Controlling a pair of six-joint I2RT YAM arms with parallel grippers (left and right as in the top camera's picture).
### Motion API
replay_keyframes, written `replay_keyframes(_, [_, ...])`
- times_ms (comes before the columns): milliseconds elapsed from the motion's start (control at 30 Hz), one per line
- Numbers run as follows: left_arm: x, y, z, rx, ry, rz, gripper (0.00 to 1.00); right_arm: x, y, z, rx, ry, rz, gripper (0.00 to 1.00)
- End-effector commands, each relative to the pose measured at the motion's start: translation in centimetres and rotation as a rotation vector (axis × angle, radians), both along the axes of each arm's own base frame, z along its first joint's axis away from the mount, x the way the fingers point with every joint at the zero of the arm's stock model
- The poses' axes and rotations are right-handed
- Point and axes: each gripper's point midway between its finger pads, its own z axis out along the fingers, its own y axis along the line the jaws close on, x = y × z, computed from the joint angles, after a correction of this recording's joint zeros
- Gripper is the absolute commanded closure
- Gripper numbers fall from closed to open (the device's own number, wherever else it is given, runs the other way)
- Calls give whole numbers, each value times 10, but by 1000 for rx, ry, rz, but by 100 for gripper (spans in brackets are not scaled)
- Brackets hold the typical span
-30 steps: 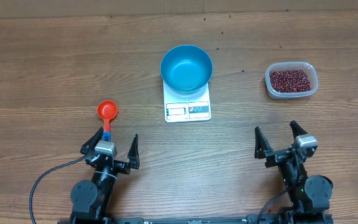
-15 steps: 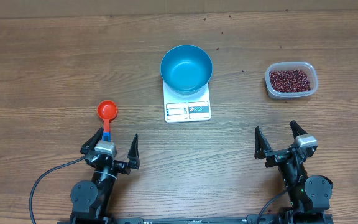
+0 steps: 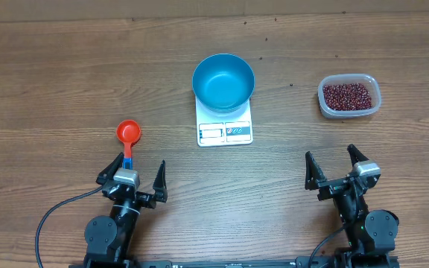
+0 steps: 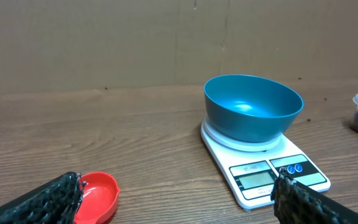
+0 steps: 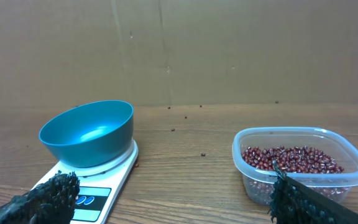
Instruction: Scoop item into bowl and weigh 150g on scale
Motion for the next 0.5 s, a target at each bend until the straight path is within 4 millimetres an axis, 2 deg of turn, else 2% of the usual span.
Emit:
replay_keyframes(0, [0,0,0,-16,-3,1,1,0,2,-3,7,1,9,0])
replay_keyframes(200, [-1,-1,4,-68,3,-5,1,0,2,-3,7,1,9,0])
replay_keyframes(467, [-5,0,33,-72,26,-3,0,0,2,-3,7,1,9,0])
